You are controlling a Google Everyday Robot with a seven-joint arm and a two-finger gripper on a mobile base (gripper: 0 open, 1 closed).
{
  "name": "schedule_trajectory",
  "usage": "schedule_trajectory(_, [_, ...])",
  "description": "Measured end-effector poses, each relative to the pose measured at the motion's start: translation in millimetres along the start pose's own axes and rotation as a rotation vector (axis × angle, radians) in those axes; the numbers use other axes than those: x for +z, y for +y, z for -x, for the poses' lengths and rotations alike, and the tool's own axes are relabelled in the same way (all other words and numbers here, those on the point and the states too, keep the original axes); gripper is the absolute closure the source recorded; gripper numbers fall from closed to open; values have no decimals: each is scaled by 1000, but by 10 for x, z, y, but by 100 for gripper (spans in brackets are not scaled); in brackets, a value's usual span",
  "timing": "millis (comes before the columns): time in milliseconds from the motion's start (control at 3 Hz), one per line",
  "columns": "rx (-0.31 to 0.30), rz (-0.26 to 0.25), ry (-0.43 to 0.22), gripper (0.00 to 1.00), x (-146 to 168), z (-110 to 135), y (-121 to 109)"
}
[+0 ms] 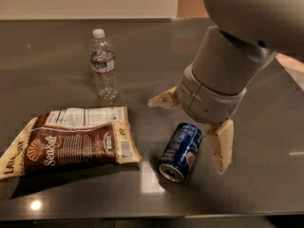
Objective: Place pepsi can upright
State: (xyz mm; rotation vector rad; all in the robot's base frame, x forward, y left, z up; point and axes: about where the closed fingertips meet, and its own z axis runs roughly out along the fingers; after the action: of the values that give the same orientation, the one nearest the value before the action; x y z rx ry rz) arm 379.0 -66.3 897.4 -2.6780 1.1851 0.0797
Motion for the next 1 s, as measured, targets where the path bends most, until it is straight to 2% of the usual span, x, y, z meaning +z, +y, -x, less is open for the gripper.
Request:
schedule_trajectory(333, [-89, 51, 31, 0, 202, 97, 97])
schedule_trajectory(1000, [-195, 138, 44, 0, 515, 219, 235])
